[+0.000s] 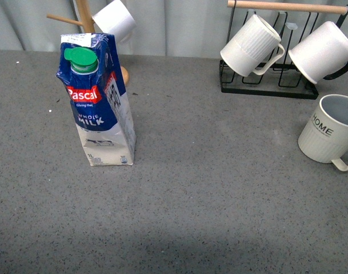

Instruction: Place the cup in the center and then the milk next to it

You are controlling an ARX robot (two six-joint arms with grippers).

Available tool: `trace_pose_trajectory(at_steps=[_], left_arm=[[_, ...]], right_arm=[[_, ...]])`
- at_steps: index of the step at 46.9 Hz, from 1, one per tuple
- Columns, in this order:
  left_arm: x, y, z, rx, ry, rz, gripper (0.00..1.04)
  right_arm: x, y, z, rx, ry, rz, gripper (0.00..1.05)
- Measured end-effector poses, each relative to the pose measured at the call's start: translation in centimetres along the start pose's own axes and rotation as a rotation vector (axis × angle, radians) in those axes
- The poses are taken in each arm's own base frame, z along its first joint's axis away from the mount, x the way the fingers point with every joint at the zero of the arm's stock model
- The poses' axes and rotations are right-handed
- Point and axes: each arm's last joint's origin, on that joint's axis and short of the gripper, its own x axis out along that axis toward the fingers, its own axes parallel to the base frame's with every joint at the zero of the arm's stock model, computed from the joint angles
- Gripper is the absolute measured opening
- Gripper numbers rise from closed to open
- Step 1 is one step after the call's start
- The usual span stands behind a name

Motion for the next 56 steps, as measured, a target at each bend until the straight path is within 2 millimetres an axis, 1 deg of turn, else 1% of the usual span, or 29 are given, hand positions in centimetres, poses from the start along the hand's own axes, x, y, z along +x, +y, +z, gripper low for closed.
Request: trace_pose_trajectory(at_steps=[2, 7, 18, 33, 35, 39, 41, 47, 50, 54, 56], left_arm=[[0.0, 0.0, 0.0, 0.000, 0.000, 0.000, 0.98], [0.0, 0.0, 0.0, 0.000, 0.000, 0.000, 0.98], [0.0, 0.0, 0.0, 0.000, 0.000, 0.000, 0.98], [0.0, 0.0, 0.0, 0.000, 0.000, 0.000, 0.98], [0.0, 0.0, 0.0, 0.000, 0.000, 0.000, 0.98], [0.0, 0.0, 0.0, 0.000, 0.000, 0.000, 0.98], [0.0, 0.0, 0.0, 0.000, 0.000, 0.000, 0.98], [0.0, 0.0, 0.0, 0.000, 0.000, 0.000, 0.98], [0.0, 0.0, 0.0, 0.000, 0.000, 0.000, 0.98], [0.0, 0.0, 0.0, 0.000, 0.000, 0.000, 0.98], [0.0, 0.0, 0.0, 0.000, 0.000, 0.000, 0.98]], right_arm=[[0.8, -0.1, 0.3, 0.013, 0.016, -0.012, 0.96], [2.0, -0.2, 0.6, 0.034, 0.049, -0.013, 0.96], [4.6, 0.1, 0.7, 0.073, 0.126, -0.015, 0.96], [5.9, 0.3, 0.7, 0.087, 0.160, -0.027, 0.96], [6.1, 0.3, 0.7, 0.094, 0.165, -0.027, 0.94], [6.3, 0.4, 0.7, 0.098, 0.170, -0.025, 0.84], [6.5, 0.4, 0.7, 0.101, 0.173, -0.024, 0.74], [6.9, 0.7, 1.0, 0.107, 0.177, -0.017, 0.53], [7.0, 0.9, 1.1, 0.109, 0.181, -0.015, 0.46], [7.3, 1.1, 1.2, 0.112, 0.189, -0.012, 0.32], [7.4, 1.2, 1.1, 0.112, 0.196, -0.010, 0.23]])
